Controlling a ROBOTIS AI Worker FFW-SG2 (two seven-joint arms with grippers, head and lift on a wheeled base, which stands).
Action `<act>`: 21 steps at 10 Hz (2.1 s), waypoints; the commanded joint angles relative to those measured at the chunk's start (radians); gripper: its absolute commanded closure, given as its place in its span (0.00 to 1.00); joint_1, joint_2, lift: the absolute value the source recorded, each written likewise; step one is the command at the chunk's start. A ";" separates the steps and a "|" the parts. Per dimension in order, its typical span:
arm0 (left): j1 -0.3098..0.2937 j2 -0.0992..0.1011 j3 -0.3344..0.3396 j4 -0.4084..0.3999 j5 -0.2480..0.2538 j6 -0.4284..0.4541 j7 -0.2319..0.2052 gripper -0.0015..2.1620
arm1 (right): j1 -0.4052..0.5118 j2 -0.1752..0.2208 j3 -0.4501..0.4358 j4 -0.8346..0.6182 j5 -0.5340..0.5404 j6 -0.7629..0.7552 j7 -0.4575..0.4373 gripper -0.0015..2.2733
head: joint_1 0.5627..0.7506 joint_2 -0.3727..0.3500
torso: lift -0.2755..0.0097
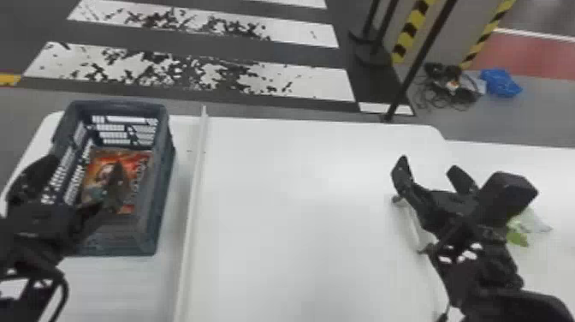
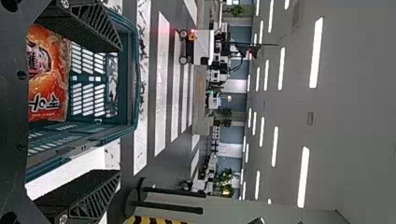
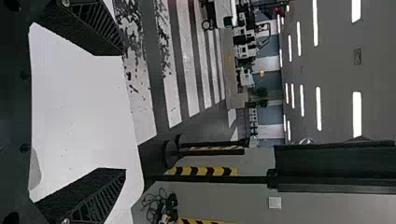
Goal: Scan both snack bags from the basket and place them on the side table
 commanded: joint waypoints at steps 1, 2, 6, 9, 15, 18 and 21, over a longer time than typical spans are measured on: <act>0.003 -0.006 -0.002 -0.003 -0.003 0.000 0.000 0.03 | 0.051 0.003 0.118 0.031 0.074 -0.147 -0.032 0.02 | 0.70 0.34 | 0.70; 0.003 -0.009 -0.008 -0.002 -0.006 0.000 0.000 0.03 | 0.082 0.003 0.181 0.049 0.114 -0.240 -0.078 0.02 | 0.70 0.40 | 0.70; -0.001 -0.020 -0.005 -0.033 -0.006 0.071 0.006 0.03 | 0.134 0.003 0.296 0.089 0.168 -0.375 -0.141 0.03 | 0.70 0.56 | 0.70; -0.055 -0.005 0.055 -0.089 -0.012 0.212 -0.026 0.05 | 0.143 0.003 0.299 0.100 0.166 -0.387 -0.141 0.03 | 0.70 0.59 | 0.70; -0.261 0.118 0.124 -0.020 -0.187 0.472 -0.233 0.04 | 0.157 -0.001 0.298 0.109 0.156 -0.396 -0.141 0.03 | 0.70 0.68 | 0.70; -0.368 0.139 0.090 0.050 -0.340 0.604 -0.393 0.04 | 0.169 -0.001 0.287 0.107 0.151 -0.408 -0.141 0.03 | 0.70 0.68 | 0.70; -0.469 0.158 0.026 0.135 -0.440 0.721 -0.488 0.03 | 0.172 0.002 0.288 0.104 0.151 -0.408 -0.141 0.03 | 0.70 0.68 | 0.70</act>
